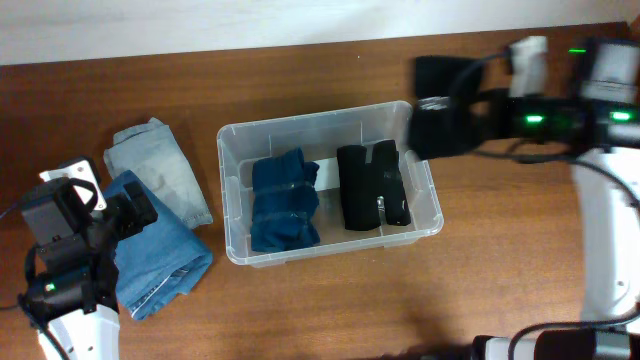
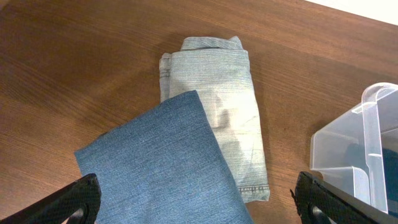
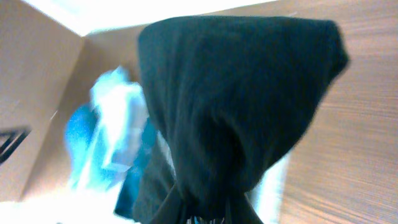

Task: Pack container
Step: 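Lower the black bundle into the box beside the others and release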

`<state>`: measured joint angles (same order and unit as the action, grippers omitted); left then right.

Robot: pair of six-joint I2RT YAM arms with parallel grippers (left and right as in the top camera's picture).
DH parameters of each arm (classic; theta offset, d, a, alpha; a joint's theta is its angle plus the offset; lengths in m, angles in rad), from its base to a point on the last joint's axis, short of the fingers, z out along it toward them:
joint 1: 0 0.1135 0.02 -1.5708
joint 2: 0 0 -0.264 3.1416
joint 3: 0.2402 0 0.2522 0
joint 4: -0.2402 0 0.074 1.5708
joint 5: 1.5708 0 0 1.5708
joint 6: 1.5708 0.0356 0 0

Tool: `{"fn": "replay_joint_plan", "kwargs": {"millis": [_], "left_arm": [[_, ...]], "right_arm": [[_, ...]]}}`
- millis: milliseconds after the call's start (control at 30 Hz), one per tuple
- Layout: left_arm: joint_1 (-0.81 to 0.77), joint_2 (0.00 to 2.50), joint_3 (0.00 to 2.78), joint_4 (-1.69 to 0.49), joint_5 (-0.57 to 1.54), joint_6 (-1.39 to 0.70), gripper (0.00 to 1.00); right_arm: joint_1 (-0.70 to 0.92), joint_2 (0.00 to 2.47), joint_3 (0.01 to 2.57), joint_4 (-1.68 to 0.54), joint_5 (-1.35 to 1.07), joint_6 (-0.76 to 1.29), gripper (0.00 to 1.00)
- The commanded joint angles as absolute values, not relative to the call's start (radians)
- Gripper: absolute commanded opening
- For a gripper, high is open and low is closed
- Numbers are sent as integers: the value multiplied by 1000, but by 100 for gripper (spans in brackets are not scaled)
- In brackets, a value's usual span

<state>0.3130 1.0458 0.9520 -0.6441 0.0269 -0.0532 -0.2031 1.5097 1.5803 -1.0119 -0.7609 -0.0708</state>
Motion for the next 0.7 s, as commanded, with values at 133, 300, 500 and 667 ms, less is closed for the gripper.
{"fn": "replay_joint_plan", "kwargs": {"millis": [133, 300, 500, 667], "left_arm": [[315, 1053, 969, -641, 31, -52, 99], [315, 1053, 969, -640, 31, -52, 99], [315, 1053, 969, -641, 31, -52, 99], [315, 1053, 969, -641, 31, -52, 99]], "right_arm": [[179, 1612, 1580, -982, -500, 99, 7], [300, 1726, 1573, -934, -458, 158, 4], [331, 1829, 1559, -882, -455, 230, 4], [336, 1874, 1549, -882, -440, 262, 4]]}}
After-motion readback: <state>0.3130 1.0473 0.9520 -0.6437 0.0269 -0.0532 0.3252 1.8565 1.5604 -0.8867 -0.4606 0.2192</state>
